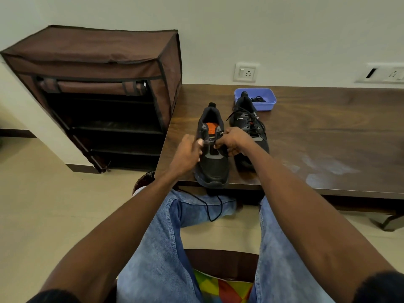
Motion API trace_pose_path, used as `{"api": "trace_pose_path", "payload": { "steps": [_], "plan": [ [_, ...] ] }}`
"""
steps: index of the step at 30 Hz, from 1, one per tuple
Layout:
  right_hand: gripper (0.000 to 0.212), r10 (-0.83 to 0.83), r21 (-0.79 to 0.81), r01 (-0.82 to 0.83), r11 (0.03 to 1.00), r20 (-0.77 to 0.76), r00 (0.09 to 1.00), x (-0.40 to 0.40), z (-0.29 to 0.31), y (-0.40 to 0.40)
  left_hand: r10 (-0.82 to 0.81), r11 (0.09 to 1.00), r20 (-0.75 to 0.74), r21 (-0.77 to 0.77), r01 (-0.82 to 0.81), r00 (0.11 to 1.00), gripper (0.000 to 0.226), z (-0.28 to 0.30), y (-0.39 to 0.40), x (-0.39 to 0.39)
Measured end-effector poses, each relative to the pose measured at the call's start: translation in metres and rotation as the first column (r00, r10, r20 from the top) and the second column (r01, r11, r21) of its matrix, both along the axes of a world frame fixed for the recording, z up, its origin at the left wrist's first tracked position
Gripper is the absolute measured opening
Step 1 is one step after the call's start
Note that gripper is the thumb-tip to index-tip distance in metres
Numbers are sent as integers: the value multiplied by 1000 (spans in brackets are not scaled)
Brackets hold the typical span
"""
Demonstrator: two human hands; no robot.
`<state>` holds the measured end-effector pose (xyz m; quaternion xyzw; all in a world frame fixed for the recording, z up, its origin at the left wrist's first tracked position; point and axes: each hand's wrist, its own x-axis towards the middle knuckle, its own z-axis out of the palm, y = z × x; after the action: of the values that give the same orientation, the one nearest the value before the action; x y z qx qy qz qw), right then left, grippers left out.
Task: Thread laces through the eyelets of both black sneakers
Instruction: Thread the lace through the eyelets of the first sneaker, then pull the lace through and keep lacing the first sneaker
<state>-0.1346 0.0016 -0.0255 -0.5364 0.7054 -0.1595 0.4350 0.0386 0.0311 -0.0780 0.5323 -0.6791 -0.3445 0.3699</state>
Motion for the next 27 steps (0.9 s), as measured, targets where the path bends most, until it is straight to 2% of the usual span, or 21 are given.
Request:
{"api": "trace_pose_path", "payload": {
  "steps": [1, 2, 3, 5, 6, 8, 9, 10, 11, 13, 14, 16, 19, 22, 24, 27],
  "plan": [
    [32, -3, -2, 3, 1000, 2, 1000, 0, -2, -1, 121, 990, -230, 94, -102, 966, 11, 1, 0, 5],
    [34, -10, -5, 10, 1000, 10, 1000, -2, -3, -2, 233, 969, -375, 166, -182, 897, 12, 2, -2, 10],
    [37, -8, 1, 8, 1000, 21, 1000, -2, -5, -4, 318, 945, -411, 205, -254, 854, 12, 3, -3, 16],
    [40, -9, 3, 9, 1000, -7, 1000, -1, -8, -3, 421, 906, -288, 169, -387, 860, 12, 3, -8, 27],
    [39, 13, -30, -15, 999, -83, 996, 1, -8, 0, 452, 892, -208, 123, -436, 867, 13, 1, -11, 31],
    [38, 1, -242, -74, 967, -290, 957, 8, -9, 3, 493, 870, -119, 39, -492, 862, 20, 7, -15, 39],
    [40, -27, -390, -96, 916, -299, 954, 14, -9, 6, 498, 867, -110, 25, -498, 860, 23, 15, -16, 41],
    [40, -20, -484, -87, 871, -210, 977, 23, -9, 8, 483, 874, -156, 31, -485, 861, 24, 26, -17, 43],
    [38, 15, -511, -32, 859, -37, 999, 33, -7, 10, 443, 895, -278, 87, -436, 852, 25, 37, -19, 43],
    [43, 85, -416, 38, 908, 274, 958, 55, -4, 15, 355, 935, -588, 220, -279, 727, 26, 61, -20, 38],
    [48, 105, -376, 33, 926, 340, 935, 64, -6, 18, 328, 944, -690, 259, -204, 645, 25, 70, -20, 35],
    [57, 147, -349, 6, 937, 409, 901, 81, -8, 22, 337, 941, -783, 306, -148, 523, 24, 84, -22, 32],
    [60, 259, -263, -132, 956, 538, 803, 95, -11, 29, 408, 912, -820, 386, -138, 400, 23, 96, -24, 41],
    [26, 386, -193, -338, 921, 571, 725, 92, -9, 35, 474, 880, -807, 435, -188, 352, 23, 107, -29, 65],
    [7, 434, -135, -437, 889, 553, 711, 81, -5, 34, 546, 833, -780, 469, -292, 305, 24, 113, -32, 89],
    [4, 437, -46, -483, 875, 507, 743, 52, 11, 26, 678, 689, -673, 445, -572, 295, 21, 113, -30, 138]
  ]
}}
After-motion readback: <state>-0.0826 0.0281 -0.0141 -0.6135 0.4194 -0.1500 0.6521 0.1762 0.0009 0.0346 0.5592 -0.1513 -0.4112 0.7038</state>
